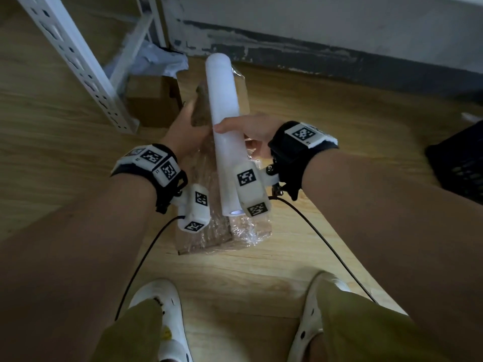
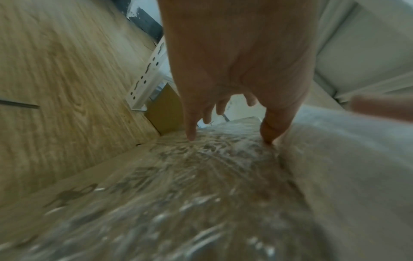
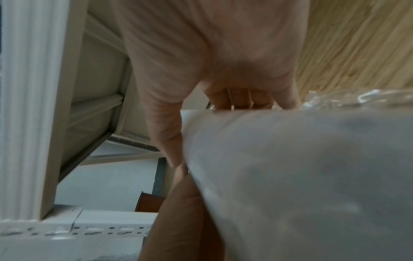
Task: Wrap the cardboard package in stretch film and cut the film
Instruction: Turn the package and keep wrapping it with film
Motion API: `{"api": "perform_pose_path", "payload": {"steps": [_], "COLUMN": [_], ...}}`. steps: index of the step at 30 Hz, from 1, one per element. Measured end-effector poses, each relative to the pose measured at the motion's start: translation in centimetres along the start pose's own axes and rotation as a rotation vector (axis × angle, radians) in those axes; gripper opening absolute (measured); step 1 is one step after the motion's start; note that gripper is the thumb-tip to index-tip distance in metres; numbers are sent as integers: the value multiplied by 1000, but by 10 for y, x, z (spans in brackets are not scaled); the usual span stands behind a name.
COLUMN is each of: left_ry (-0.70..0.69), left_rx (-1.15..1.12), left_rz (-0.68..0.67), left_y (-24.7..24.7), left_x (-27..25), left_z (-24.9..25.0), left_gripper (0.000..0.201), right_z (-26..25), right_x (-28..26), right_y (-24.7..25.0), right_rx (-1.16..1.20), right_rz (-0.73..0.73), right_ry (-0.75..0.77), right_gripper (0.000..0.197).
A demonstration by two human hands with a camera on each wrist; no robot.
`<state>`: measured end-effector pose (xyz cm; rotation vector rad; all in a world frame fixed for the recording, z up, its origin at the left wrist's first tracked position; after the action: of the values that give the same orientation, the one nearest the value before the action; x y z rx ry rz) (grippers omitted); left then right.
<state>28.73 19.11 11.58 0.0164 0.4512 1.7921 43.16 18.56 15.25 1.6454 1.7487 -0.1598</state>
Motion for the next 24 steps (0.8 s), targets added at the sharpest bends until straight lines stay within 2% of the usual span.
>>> {"api": "perform_pose_path", "payload": {"steps": [1, 2, 3, 5, 6, 7, 9, 13, 15, 18, 21, 23, 24], "left_ry": [-18, 2, 47, 135, 190, 246, 270, 294, 268, 274, 330, 362, 360], "left_rx": [11, 38, 51, 48, 44, 58, 62, 23, 26, 51, 49, 33, 31], "left_rz": [-23, -50, -80, -135, -161, -148, -120, -129, -132, -138, -113, -119, -124], "left_y": [0, -2, -5, -15, -21, -24, -29, -28, -29, -29, -24, -19, -18], "left_x": [2, 2, 3, -1, -7, -13, -17, -20, -20, -21, -20, -20, -21], "left_z": [1, 0, -6, -11, -12, -15, -18, -14, -13, -12, -13, -12, -11], "left_gripper": [90, 90, 76, 21, 19, 28, 38, 54, 52, 45, 39, 31, 34], "right_z": [1, 2, 2, 5, 7, 8, 13, 23, 26, 28, 24, 20, 19], "right_x": [0, 0, 0, 1, 1, 2, 3, 5, 7, 7, 5, 5, 5], "right_y": [0, 0, 0, 1, 2, 2, 4, 6, 7, 9, 13, 15, 16], "right_rx": [10, 17, 23, 43, 54, 66, 85, 111, 122, 75, 59, 30, -1], "right_rz": [20, 38, 55, 72, 73, 68, 55, 13, 9, -1, -3, 0, -8], "right_ry": [0, -1, -2, -20, -37, -53, -90, -160, -179, -173, -172, -152, -136], "right_gripper": [58, 59, 61, 70, 69, 61, 43, 41, 34, 35, 24, 24, 28]}}
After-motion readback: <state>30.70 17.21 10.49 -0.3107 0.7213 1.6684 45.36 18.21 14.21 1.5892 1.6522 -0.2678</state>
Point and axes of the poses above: each hand's wrist, its own x-axis towards the middle knuckle, its own y-axis out of the back of the hand, z = x × y, the point moved 5 cm from there along x, towards the middle knuckle, and after that the axes turned 14 degrees about z, right-handed, at the moved point
